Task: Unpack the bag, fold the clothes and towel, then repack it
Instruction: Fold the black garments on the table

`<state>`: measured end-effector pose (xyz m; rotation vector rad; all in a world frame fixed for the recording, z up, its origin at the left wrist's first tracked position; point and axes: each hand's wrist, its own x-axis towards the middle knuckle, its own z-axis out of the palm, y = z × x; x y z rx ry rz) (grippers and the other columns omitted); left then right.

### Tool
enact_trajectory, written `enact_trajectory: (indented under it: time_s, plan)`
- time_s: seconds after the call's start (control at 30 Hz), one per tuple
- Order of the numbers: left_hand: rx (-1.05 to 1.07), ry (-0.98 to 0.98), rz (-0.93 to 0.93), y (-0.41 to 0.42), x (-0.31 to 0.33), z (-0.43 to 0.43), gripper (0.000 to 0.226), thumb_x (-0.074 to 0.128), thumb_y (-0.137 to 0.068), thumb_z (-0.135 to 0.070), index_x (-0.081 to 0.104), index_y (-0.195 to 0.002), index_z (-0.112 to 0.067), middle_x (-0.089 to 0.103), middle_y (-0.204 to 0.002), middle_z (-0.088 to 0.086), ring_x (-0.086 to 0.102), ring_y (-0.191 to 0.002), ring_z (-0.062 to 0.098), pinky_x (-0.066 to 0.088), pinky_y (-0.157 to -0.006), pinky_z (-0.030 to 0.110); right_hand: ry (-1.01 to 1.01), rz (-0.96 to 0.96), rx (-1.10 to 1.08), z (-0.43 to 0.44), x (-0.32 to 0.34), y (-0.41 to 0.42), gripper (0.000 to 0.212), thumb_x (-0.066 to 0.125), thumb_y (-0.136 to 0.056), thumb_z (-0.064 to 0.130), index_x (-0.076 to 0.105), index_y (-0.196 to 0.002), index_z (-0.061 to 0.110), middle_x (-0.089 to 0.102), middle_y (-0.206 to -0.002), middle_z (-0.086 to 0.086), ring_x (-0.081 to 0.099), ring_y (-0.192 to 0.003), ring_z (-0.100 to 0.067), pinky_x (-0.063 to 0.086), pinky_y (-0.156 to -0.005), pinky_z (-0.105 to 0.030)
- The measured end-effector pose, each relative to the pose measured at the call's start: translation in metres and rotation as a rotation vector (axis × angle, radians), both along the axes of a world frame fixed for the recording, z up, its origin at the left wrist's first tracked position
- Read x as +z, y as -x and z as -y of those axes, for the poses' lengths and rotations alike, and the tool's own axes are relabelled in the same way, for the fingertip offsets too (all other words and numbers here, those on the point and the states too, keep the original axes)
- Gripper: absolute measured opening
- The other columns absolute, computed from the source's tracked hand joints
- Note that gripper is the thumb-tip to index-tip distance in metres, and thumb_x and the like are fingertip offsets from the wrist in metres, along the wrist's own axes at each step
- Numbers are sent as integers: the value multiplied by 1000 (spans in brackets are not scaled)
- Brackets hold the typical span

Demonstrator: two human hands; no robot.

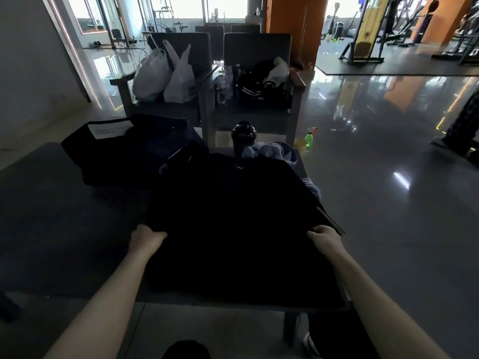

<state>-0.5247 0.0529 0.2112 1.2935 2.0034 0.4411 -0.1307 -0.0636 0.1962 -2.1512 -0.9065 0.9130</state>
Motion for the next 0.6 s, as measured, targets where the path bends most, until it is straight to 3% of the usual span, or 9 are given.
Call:
enact_trajectory:
  time_s: [0.07,0.13,0.17,0.23,0.27,0.33,0.43,0.6]
  plan:
    - [-30,-103,-33,-4,-6,-6,69,65,-83,-31,36,-140,-5,51,-129,19,56,-108,35,50,-88,44,-3,-33,-14,2,-9,1,34,55,-94,23,57,-121,4,61,-105,-7,58,-83,-14,45,-67,-27]
    - [-88,-170,0,-5,-9,-14,72,67,-79,-42,38,-139,-13,54,-127,11,57,-106,30,50,-90,46,-30,-24,-22,3,-14,3,40,55,-94,27,55,-127,6,62,-114,-9,58,-87,-15,43,-69,-27]
    - [-126,-174,22,-8,-7,-15,75,68,-78,-46,38,-140,-15,55,-126,7,57,-105,28,49,-91,44,-56,-9,-28,2,-15,4,35,55,-94,26,58,-122,6,63,-112,-10,58,-86,-16,42,-69,-27]
    - [-168,-144,32,-10,-5,-18,78,70,-78,-50,40,-140,-14,57,-122,6,58,-104,25,50,-87,38,-155,9,-51,1,-14,7,16,54,-94,18,65,-92,7,64,-86,-9,56,-73,-18,39,-62,-28]
    - [-175,-131,30,-12,-3,-18,72,70,-80,-46,44,-138,-12,59,-118,7,59,-99,24,51,-80,34,-218,20,-69,1,-13,9,19,52,-94,15,61,-78,10,60,-73,-6,52,-67,-18,36,-59,-29]
    - [-163,-101,71,-10,-1,-22,53,67,-87,-33,53,-130,-7,62,-106,9,60,-86,21,49,-69,30,-326,17,-118,3,-11,12,19,49,-95,12,56,-78,11,55,-69,-1,50,-65,-17,36,-57,-27]
    - [-106,-85,291,-7,7,-24,48,61,-92,-30,51,-134,-8,61,-115,9,60,-91,23,49,-80,33,-466,-39,-202,10,-8,11,14,44,-96,9,57,-90,9,55,-75,-3,49,-66,-14,38,-60,-27]
    - [108,-169,704,0,32,-32,47,53,-95,-39,49,-137,-18,60,-125,7,60,-103,25,47,-94,39,-578,-155,-273,2,-2,-1,21,44,-97,10,56,-80,15,47,-67,-3,42,-59,-15,33,-54,-30]
